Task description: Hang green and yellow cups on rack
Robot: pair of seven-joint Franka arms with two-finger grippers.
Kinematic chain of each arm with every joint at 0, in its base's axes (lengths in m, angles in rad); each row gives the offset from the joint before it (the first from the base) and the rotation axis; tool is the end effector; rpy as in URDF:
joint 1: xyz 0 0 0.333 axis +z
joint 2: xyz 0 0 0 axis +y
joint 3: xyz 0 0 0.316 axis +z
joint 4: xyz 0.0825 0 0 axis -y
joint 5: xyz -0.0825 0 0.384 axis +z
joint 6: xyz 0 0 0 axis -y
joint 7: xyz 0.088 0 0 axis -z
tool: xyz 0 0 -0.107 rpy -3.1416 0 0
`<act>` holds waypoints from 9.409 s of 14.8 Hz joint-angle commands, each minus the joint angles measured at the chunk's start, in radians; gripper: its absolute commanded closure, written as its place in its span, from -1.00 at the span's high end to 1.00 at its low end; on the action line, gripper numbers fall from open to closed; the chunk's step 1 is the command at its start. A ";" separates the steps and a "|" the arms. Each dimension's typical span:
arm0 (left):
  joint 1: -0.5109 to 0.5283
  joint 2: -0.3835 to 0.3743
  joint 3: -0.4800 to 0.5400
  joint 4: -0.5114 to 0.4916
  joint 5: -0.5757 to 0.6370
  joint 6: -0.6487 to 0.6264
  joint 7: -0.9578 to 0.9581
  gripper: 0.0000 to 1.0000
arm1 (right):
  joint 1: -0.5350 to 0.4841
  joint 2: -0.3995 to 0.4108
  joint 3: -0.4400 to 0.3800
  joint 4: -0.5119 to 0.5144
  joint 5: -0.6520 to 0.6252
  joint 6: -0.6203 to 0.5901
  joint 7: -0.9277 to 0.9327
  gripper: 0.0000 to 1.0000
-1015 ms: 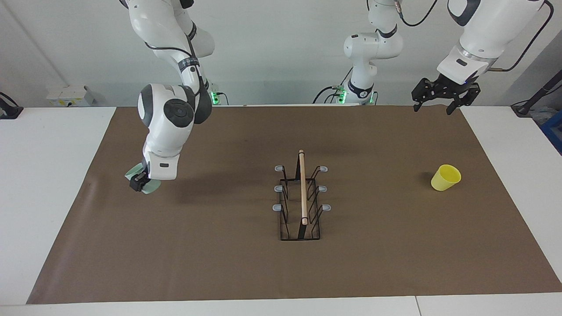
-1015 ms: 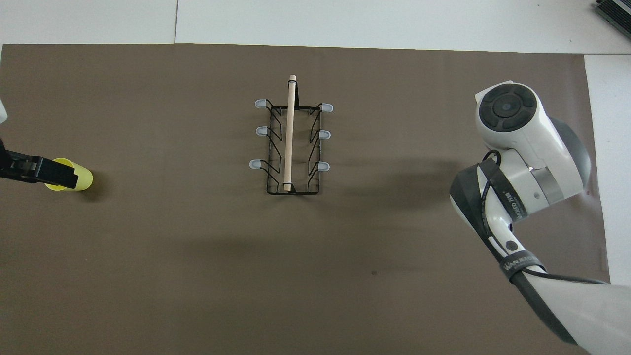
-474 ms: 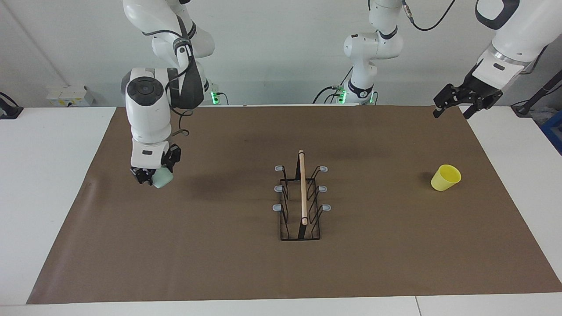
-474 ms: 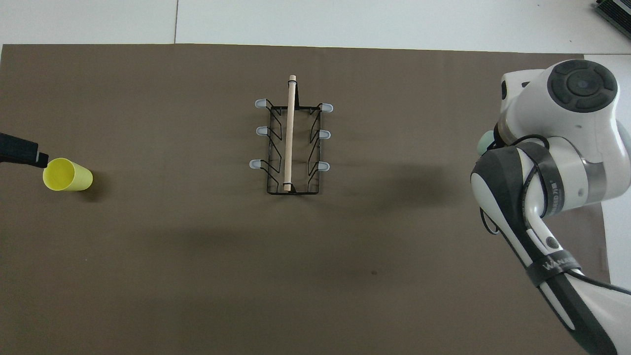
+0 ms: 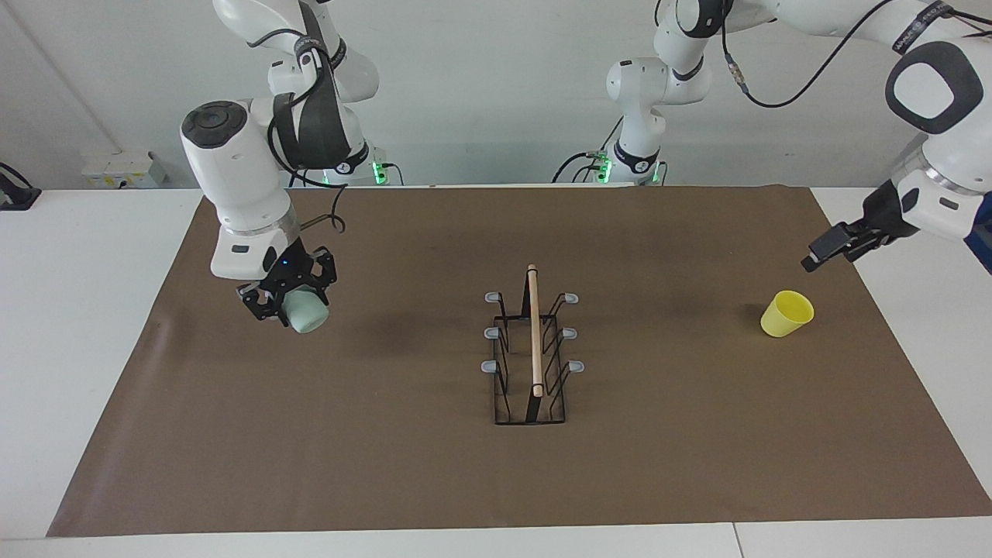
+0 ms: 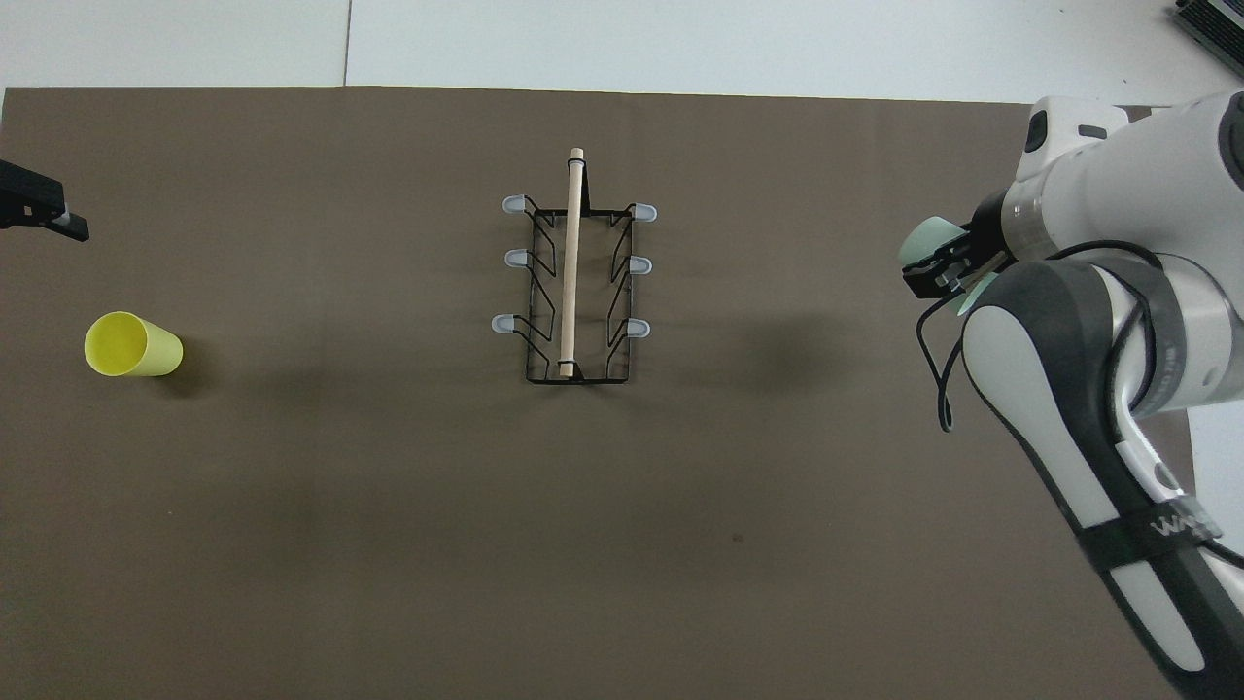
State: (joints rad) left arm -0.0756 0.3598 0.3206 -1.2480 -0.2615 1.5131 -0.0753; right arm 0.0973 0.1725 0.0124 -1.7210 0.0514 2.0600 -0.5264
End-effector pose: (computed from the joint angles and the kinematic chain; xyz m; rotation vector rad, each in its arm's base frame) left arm 0.6448 0.0918 0.5633 2.9506 0.4466 -0.0985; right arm 0.6264 0.0713 0.4958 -2.9697 -0.9437 -0.2703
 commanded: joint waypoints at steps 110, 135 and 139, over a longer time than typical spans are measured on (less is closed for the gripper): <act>-0.151 -0.383 -0.624 -0.786 1.131 0.736 -1.701 -1.00 | -0.029 -0.050 0.000 -0.411 1.867 0.243 -1.908 1.00; -0.167 -0.194 -0.831 -0.817 1.634 0.651 -2.206 -1.00 | -0.242 -0.211 0.011 -0.152 0.202 -0.046 -0.574 1.00; -0.176 -0.191 -0.831 -0.809 1.654 0.651 -2.249 -0.89 | -0.193 -0.223 0.012 -0.153 -0.003 -0.032 -0.292 1.00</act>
State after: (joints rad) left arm -0.2313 0.1627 -0.5166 -2.0718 1.3717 2.1854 -2.2943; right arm -0.1121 -0.0354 0.0191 -1.8667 0.1323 2.0193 -0.9412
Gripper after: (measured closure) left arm 0.339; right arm 0.000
